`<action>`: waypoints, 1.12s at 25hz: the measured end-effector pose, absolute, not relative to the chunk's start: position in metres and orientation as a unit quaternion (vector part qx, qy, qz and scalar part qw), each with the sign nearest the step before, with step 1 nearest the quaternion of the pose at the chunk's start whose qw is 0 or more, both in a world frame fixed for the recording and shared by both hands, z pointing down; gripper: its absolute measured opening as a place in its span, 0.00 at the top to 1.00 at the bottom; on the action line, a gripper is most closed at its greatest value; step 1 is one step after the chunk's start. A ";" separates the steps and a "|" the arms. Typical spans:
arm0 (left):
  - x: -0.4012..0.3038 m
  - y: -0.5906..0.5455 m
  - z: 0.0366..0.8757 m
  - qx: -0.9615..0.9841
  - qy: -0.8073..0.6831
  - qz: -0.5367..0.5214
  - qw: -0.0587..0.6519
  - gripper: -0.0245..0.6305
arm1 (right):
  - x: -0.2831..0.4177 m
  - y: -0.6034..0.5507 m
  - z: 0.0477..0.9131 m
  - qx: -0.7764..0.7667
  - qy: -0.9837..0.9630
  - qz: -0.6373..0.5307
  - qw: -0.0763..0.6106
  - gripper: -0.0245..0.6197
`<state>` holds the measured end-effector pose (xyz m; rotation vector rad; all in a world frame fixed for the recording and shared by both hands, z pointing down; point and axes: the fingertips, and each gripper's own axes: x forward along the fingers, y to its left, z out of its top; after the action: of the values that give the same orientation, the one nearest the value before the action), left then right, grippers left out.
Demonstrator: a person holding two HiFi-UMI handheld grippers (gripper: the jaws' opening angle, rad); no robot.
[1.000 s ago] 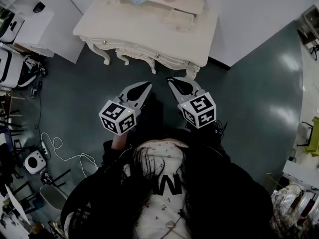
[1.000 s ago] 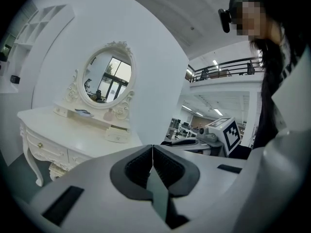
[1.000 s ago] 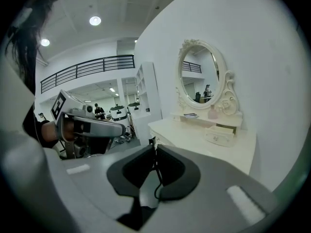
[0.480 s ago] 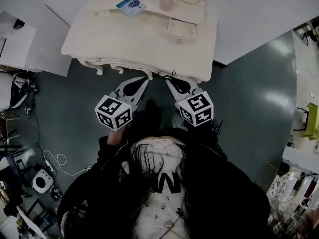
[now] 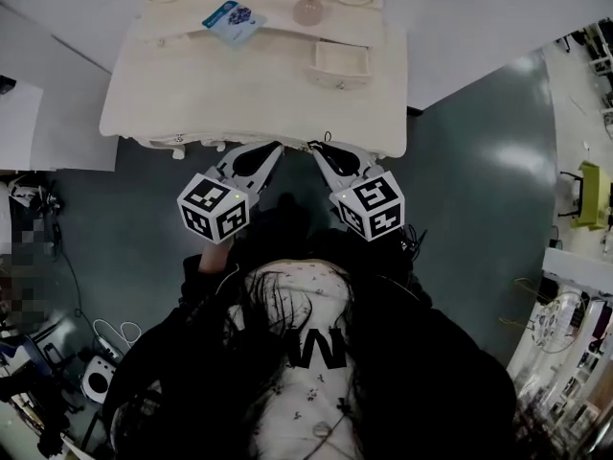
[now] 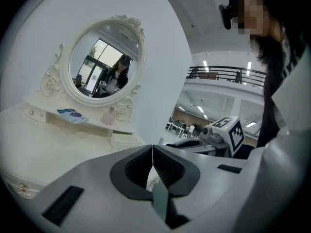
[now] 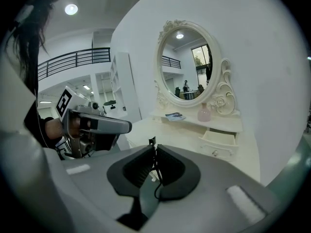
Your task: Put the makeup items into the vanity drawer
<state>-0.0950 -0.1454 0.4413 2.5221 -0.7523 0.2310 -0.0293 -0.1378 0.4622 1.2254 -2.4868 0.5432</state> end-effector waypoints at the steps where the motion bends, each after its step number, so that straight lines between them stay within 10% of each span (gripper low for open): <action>1: -0.096 -0.148 0.443 0.926 -0.272 0.085 0.249 0.96 | -0.031 -0.139 0.463 0.431 -0.868 0.191 0.159 0.91; 28: -0.077 -0.215 0.452 0.911 -0.300 0.072 0.275 0.96 | 0.014 -0.226 0.464 0.427 -0.866 0.184 0.186 0.91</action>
<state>-0.0768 -0.2149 0.4516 2.4484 -0.8057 0.1944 0.0140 -0.2258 0.4645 1.2017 -2.4390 0.5193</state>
